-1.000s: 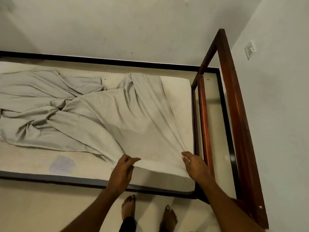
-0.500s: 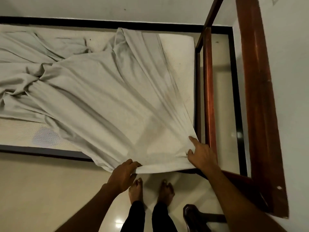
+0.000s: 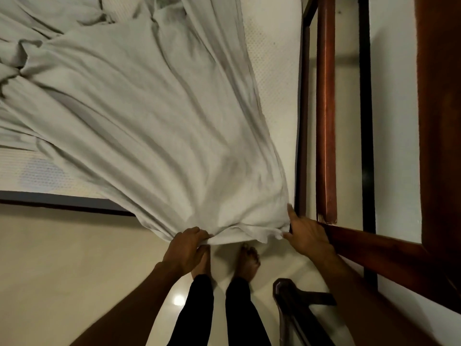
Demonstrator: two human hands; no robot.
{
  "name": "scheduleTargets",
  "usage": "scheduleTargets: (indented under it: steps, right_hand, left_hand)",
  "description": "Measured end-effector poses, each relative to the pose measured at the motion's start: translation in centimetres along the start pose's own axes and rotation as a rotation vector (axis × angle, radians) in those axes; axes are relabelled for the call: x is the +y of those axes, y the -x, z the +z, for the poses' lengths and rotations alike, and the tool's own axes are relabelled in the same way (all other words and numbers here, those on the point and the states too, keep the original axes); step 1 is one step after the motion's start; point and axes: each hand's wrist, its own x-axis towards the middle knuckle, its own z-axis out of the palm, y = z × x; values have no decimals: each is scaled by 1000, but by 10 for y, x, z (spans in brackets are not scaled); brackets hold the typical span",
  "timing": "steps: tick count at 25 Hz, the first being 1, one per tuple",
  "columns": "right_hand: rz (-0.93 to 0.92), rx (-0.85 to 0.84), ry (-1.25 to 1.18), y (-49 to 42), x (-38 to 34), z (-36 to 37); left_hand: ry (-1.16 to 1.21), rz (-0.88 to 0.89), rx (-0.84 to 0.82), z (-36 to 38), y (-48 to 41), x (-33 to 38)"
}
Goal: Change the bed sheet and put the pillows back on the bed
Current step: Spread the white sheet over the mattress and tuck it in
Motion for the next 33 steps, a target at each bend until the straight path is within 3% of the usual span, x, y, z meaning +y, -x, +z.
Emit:
scheduleTargets:
  steps: [5,11,14,21,26,33]
  right_hand:
    - [204,318,-413,-2,-32,17]
    - [38,378,-80,-8,-44,30]
    - [-77,350,147,-7,-31,31]
    - [-94,218,531,9,-18,1]
    - [-5,121,593,16,-37,-12]
    - [24,-4,609,28,-28,5]
  left_hand:
    - [29,-35,6,23,-5,3]
    - [70,-92,23,35,-11,9]
    - [76,-90,71,37,-11,14]
    - [180,-180,61,72,-11,39]
    - [215,-278,-86,103,-19,26]
    - [306,-195,-120,111,-3,36]
